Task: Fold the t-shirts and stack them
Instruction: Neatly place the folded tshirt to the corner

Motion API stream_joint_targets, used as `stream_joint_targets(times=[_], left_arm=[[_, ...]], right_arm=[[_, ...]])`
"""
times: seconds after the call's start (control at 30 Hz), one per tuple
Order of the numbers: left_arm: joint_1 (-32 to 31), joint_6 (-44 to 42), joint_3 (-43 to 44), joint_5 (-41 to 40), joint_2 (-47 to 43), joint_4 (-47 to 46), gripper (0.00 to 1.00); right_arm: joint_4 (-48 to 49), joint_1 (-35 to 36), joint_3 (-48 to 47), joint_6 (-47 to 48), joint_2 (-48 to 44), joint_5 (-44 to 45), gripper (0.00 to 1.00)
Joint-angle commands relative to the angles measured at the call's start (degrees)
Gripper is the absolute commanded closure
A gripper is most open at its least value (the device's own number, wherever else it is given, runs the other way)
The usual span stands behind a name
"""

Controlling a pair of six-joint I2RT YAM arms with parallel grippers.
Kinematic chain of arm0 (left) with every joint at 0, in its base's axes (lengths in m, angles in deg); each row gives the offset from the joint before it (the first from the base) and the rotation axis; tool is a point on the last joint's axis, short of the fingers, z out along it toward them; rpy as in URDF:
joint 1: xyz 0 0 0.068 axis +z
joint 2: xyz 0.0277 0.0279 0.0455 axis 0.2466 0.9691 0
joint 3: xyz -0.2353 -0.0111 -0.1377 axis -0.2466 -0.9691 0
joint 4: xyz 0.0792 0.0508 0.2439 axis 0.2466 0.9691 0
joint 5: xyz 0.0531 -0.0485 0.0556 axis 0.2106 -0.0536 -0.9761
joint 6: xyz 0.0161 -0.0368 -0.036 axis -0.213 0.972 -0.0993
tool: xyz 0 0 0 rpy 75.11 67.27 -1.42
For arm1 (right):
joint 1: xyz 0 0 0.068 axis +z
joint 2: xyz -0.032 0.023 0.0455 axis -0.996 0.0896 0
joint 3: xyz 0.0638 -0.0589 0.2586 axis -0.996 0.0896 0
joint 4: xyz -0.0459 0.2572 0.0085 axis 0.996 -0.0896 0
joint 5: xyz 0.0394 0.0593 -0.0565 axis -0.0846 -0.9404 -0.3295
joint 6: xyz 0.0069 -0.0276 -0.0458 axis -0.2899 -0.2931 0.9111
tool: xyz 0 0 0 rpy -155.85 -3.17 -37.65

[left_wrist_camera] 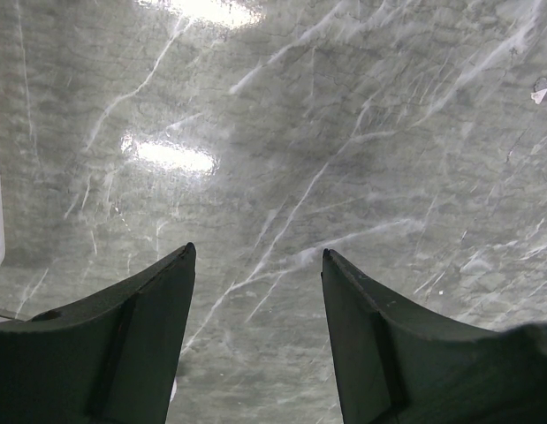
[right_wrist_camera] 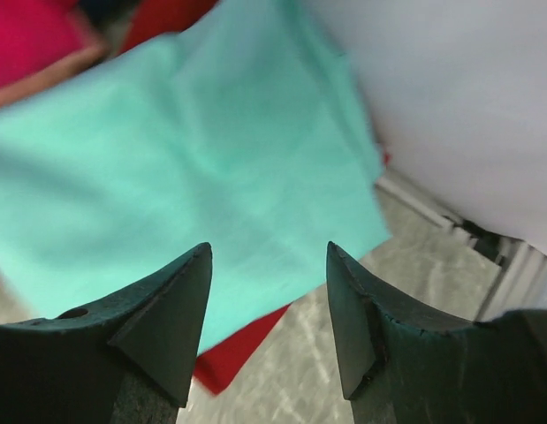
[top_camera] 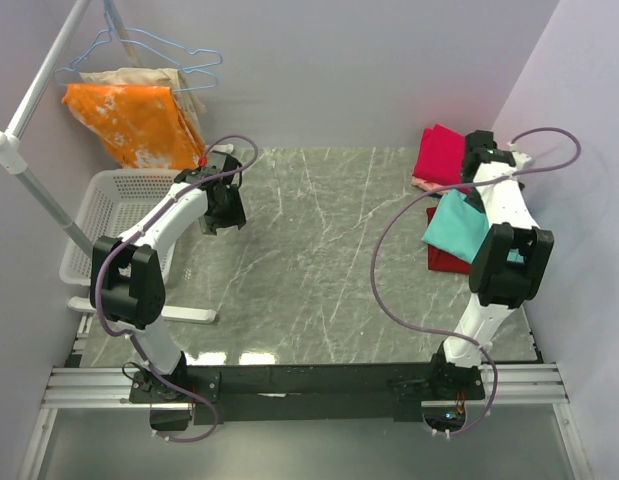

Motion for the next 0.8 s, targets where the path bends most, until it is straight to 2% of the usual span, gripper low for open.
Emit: stream_joint_targets(times=[0.0, 0.13, 0.5, 0.63, 0.77], left_arm=[[0.16, -0.96, 0.91, 0.83, -1.15, -0.78, 0.35], [0.16, -0.96, -0.05, 0.83, -1.68, -1.05, 0.35], [0.16, -1.31, -1.82, 1.45, -3.97, -2.1, 0.34], [0.16, -1.13, -1.73, 0.83, -4.49, -1.31, 0.33], [0.16, -0.78, -2.61, 0.39, -6.33, -1.14, 0.32]], right_arm=[[2.04, 4.56, 0.08, 0.76, 0.7, -4.79, 0.39], [3.35, 5.62, 0.86, 1.11, 3.16, -14.79, 0.41], [7.05, 8.79, 7.37, 4.09, 7.03, -26.76, 0.45], [6.79, 9.84, 7.37, 5.33, 7.47, -28.09, 0.48], [7.14, 10.46, 7.72, 4.19, 4.94, -25.02, 0.5]])
